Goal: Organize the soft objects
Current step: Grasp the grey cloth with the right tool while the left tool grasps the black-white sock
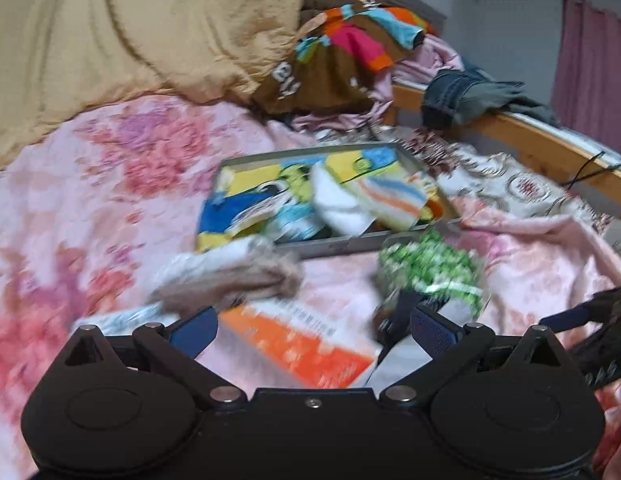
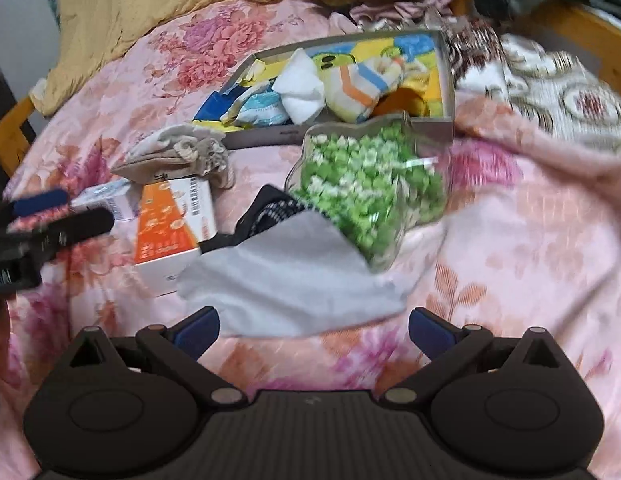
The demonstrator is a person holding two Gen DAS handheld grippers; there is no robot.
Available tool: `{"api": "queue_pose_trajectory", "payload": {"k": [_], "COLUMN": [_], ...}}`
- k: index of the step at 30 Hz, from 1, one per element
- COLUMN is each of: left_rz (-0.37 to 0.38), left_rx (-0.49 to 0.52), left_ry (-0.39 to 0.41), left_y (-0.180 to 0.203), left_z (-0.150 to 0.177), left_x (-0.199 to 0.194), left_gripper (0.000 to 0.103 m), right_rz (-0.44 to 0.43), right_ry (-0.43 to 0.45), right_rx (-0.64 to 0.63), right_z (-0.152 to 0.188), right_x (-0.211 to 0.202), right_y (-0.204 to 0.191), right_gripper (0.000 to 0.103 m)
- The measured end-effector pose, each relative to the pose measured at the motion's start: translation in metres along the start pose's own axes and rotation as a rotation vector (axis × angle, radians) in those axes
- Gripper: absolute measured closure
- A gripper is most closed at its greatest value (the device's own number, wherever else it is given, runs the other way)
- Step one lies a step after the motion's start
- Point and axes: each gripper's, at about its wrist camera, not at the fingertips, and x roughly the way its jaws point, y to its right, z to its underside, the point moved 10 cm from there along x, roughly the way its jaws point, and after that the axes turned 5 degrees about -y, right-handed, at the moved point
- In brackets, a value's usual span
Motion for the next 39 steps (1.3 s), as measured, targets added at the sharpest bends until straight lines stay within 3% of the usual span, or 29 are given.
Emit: {"api": "queue_pose_trajectory", "payload": {"k": [11, 18, 23, 28, 33, 39], "left_rz": [0.343, 0.439, 0.483, 0.573, 0.578, 0.543], "left_rx": [-0.092, -0.134, -0.123, -0.130, -0.096, -0.117], "left_ry": [-0.057, -0.135, -0.187, -0.294, -0.353, -0.361], "left_y": [0.023, 0.026, 0.027, 0.034, 0.041, 0.036], "left_z": [-0.037, -0.019, -0.006, 0.002, 0.011, 0.013], "left_x": [0.073, 0.099, 0.115, 0.122, 0.126, 0.130], "left_gripper": [0.001, 0.001, 0.004, 0.025, 0.039, 0.056], "right_rz": [-0.015, 0.002, -0.015, -0.076, -0.104, -0.112], "right_ry": [0.017, 0.051, 0.010, -0.047, -0.050, -0.071], "right_rx": [0.019, -0.094, -0.092, -0.043, -0.083, -0.122], "right_z": [-0.008, -0.016, -0.017, -0.011, -0.011, -0.006], "right_x": [0.027, 0.040, 0.054, 0.066, 0.067, 0.069], "right_y": [0.005, -0.010, -0.013, -0.015, -0.026, -0.035], "right_gripper": [0.000, 0.000, 0.000, 0.000, 0.000, 0.000]}}
